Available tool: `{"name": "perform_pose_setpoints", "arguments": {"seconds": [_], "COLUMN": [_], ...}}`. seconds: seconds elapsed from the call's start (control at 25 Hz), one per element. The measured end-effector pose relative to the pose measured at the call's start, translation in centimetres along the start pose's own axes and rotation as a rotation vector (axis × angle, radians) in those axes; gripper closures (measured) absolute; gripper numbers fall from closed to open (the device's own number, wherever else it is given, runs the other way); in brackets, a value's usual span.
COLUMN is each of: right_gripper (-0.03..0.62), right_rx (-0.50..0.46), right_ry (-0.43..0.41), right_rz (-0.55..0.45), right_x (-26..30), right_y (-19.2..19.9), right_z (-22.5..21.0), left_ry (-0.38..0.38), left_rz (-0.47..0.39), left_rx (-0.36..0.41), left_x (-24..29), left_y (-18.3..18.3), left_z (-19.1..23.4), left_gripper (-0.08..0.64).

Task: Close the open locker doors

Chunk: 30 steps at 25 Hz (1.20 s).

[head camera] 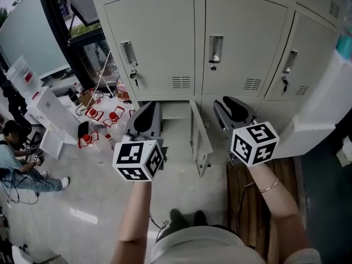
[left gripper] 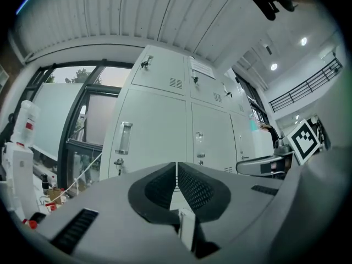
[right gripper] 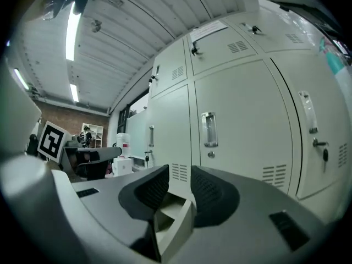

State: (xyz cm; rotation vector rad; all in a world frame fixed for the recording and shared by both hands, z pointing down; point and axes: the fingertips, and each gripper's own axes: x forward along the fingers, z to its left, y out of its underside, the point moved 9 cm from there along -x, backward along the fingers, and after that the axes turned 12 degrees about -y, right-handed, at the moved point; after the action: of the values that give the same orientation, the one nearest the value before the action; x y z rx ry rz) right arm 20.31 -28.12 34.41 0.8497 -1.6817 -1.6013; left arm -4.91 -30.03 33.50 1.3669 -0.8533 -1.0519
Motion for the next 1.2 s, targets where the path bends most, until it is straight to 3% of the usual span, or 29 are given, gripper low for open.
{"name": "perform_pose_setpoints", "arguments": {"seconds": [0.48,0.6,0.92,1.2], "right_gripper": [0.495,0.495,0.49,0.495], "right_rx": [0.216,0.258,0.348,0.378], "right_ry": [-0.089,-0.128,-0.223,-0.281], "right_rz": [0.097,0.11,0.106,0.1], "right_x": [-4.9,-5.3,-4.9,-4.0], "right_y": [11.8,13.6,17.2,17.5], "right_z": [-1.1,-0.6,0.8,1.2], "left_ry": [-0.078,-0.101,-0.132,-0.151], "left_rz": [0.158,0.199,0.283,0.3], "left_rx": [0.095,0.084,0.058,0.041], "left_x": [-2.7,-3.5,-4.6,-4.9], "left_y": [8.1,10.0,13.2,13.9], "left_z": [-3.7,-4.0,-4.3,-3.8], "left_gripper": [0.537,0.537,0.537,0.537]}}
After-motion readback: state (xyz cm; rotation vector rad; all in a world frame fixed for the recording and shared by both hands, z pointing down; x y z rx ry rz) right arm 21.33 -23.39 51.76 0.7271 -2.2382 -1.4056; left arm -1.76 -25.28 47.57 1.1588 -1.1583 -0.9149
